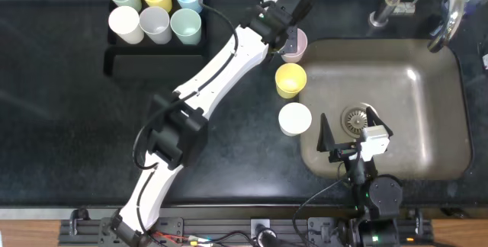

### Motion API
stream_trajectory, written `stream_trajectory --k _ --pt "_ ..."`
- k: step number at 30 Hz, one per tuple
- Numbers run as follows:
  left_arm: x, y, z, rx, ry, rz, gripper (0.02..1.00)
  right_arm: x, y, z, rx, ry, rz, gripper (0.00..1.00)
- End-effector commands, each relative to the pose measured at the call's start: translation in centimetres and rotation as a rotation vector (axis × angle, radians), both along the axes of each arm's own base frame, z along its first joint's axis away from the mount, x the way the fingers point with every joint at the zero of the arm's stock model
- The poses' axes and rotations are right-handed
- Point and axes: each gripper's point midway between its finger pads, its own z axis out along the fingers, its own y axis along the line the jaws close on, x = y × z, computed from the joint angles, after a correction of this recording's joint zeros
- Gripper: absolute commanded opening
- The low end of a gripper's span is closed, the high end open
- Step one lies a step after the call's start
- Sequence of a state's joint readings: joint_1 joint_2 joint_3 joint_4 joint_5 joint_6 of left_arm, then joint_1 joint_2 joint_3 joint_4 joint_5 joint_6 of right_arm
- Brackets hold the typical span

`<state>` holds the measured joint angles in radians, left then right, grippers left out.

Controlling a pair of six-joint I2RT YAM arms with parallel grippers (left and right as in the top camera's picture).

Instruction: Store Cups

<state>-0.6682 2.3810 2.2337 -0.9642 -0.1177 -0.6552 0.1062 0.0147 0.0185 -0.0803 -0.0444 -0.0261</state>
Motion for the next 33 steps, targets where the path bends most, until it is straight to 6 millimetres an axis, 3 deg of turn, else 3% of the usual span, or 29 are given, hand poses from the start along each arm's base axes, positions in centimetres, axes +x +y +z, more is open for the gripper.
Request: stream_trajectory --k 1,4,8,11,15,18,23,27,33 --pt "0.3 -0.5 1.2 -0.006 -0.035 -0.005 0.034 0.0 -0.1 -0.3 0.004 -0.002 -0.007 0.998" --pt "0.3 0.5 4.6 0.002 -0.094 0.015 0.034 0.0 -0.1 -0.3 0.004 -0.002 -0.007 0.996" --pt "-0.5 3.5 11.4 0.021 -0.223 0.077 0.034 0.0 -0.1 -0.3 0.004 -0.002 -0.007 0.998" --pt "-1.8 7.5 16.9 0.020 -0.323 0.159 0.036 0.0 -0.1 -0.3 0.004 -0.002 -0.007 0.998" --pt "-4.7 14.0 20.5 0.011 -0.372 0.327 0.034 0.0 -0.1 -0.3 0.004 -0.002 -0.007 0.998" --pt "-6.9 19.5 20.1 -0.018 -0.333 0.499 0.034 0.0 -0.1 -0.3 0.004 -0.002 -0.007 0.998" --pt "-9.9 27.9 16.5 -0.105 -0.197 0.870 0.034 0.0 -0.1 -0.3 0.004 -0.002 -0.007 0.996" --pt "-10.7 32.4 14.1 -0.157 -0.110 1.065 0.034 0.0 -0.1 -0.3 0.004 -0.002 -0.007 0.998" --pt "-10.9 37.7 12.6 -0.160 -0.095 1.256 0.034 0.0 -0.1 -0.3 0.004 -0.002 -0.007 0.998"
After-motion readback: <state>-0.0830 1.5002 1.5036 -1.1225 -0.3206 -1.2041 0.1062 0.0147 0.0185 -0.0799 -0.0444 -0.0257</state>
